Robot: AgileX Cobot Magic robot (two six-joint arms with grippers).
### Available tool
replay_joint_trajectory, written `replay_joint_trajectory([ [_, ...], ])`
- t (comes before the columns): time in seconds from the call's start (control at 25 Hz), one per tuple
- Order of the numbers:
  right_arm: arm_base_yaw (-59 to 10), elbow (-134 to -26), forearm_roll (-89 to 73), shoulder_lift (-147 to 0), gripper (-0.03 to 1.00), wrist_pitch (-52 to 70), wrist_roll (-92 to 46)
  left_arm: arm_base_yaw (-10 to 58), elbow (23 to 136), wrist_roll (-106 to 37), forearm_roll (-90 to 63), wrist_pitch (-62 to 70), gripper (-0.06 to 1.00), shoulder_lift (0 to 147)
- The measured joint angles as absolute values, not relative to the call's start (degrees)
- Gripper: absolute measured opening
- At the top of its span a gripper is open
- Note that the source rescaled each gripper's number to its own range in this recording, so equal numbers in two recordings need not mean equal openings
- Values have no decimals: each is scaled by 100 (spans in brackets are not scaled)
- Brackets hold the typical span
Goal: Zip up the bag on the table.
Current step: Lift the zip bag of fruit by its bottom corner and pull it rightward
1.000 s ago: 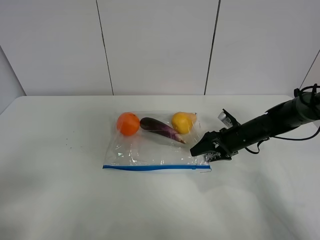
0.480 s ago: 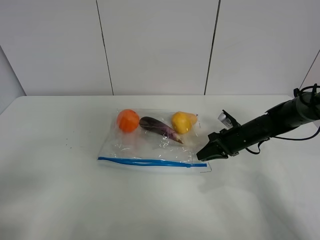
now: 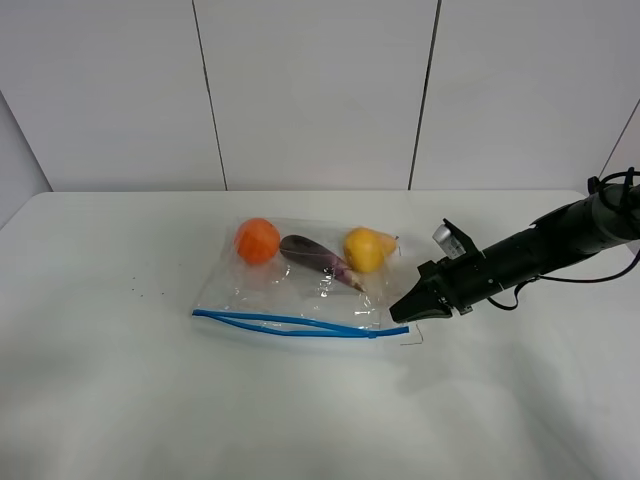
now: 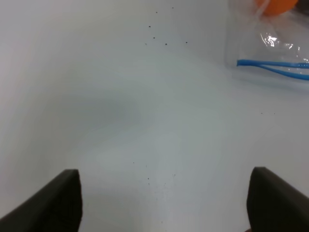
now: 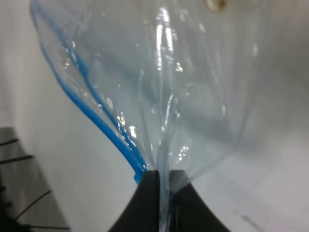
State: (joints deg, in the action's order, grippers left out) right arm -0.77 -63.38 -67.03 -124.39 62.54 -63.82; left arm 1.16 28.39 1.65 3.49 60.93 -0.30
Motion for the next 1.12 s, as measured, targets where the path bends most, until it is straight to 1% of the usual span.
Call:
replay_joint_trajectory([
  [0.28, -77, -6338, -6944, -12439, 0, 6855, -6219, 116, 2839, 165, 349, 6093, 94, -30],
  [0.68, -77, -6338, -7527, -12439, 0, 6919, -5822, 116, 2839, 165, 349, 6093, 94, -30],
  [1.12, -77, -6362, -7690, -12163, 0, 6913, -5654, 116, 2839, 165, 349, 6093, 94, -30],
])
